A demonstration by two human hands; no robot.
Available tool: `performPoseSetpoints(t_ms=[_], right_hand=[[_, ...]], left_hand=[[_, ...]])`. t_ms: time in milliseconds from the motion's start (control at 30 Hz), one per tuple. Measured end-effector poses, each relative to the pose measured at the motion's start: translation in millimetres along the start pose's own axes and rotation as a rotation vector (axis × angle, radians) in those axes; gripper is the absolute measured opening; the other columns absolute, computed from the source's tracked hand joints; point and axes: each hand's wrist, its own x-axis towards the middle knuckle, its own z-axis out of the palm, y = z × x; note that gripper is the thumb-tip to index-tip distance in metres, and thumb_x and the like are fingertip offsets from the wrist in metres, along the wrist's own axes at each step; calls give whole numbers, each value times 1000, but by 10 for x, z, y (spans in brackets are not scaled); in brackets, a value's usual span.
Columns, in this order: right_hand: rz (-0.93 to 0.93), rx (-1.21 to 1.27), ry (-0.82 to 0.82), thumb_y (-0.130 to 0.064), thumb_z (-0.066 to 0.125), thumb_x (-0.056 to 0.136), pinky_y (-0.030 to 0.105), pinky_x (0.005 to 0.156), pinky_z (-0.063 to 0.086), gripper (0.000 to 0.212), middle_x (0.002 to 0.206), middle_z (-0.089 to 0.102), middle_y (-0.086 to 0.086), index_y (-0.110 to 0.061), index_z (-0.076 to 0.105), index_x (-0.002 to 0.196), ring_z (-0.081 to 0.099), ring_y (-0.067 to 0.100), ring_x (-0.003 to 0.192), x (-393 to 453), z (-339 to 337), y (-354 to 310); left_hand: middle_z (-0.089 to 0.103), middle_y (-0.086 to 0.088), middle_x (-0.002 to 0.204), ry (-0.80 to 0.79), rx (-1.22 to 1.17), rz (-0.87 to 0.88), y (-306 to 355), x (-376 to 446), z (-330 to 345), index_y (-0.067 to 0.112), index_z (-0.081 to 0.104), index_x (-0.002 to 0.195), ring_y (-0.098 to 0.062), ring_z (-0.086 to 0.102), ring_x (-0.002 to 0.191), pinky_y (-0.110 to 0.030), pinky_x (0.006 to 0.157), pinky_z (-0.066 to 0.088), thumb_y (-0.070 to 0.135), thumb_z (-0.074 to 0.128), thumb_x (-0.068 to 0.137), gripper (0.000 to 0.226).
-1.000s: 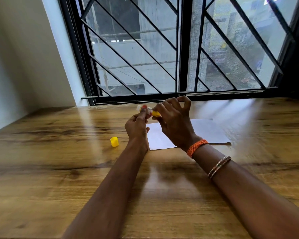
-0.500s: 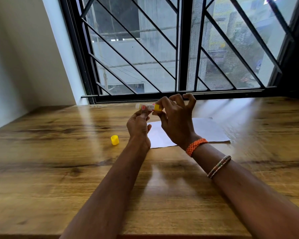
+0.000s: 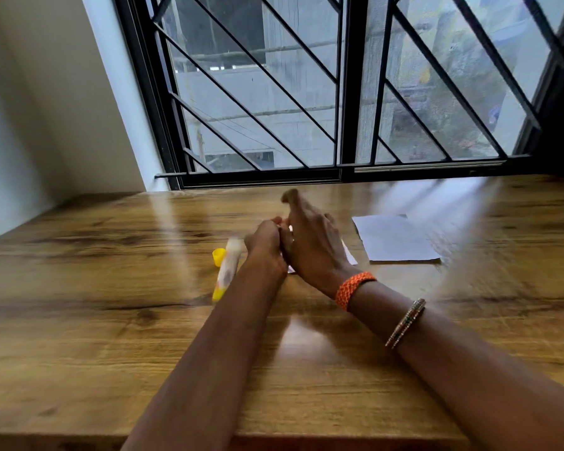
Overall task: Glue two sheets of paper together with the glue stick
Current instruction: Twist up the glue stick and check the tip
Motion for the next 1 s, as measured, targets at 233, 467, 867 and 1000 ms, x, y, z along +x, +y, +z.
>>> performPoseSetpoints(t_ms=[233,467,867,1000], right_hand=[[2,-13,-128,-9,65,75,32,62,37,48,112,54,10,-13,47,119,59,32,90,-44,63,-31],[-122,187,-115,-15,57,85,35,76,44,22,105,60,7,-13,58,106,56,24,97,-58,35,-182],[-155,103,-335,-20,55,88,33,92,19,24,116,59,2,-19,58,112,47,19,117,-131,38,-157],[-73,238,-6,-16,45,94,36,87,29,14,72,60,-1,-8,49,104,57,17,67,-58,-56,-164]], left_hand=[[69,-24,100,66,817,539,118,-108,-103,4,68,90,-36,64,99,-33,71,44,16,51,90,21],[61,-3,120,376,1332,883,327,-858,-584,23,56,114,-27,54,112,-39,87,46,25,50,87,28],[65,-7,114,400,1502,403,285,-1005,-1292,17,60,106,-29,57,109,-36,88,40,36,64,84,30],[66,-3,91,9,835,408,407,-933,-974,8,62,108,-14,60,77,-26,66,47,25,63,87,28]])
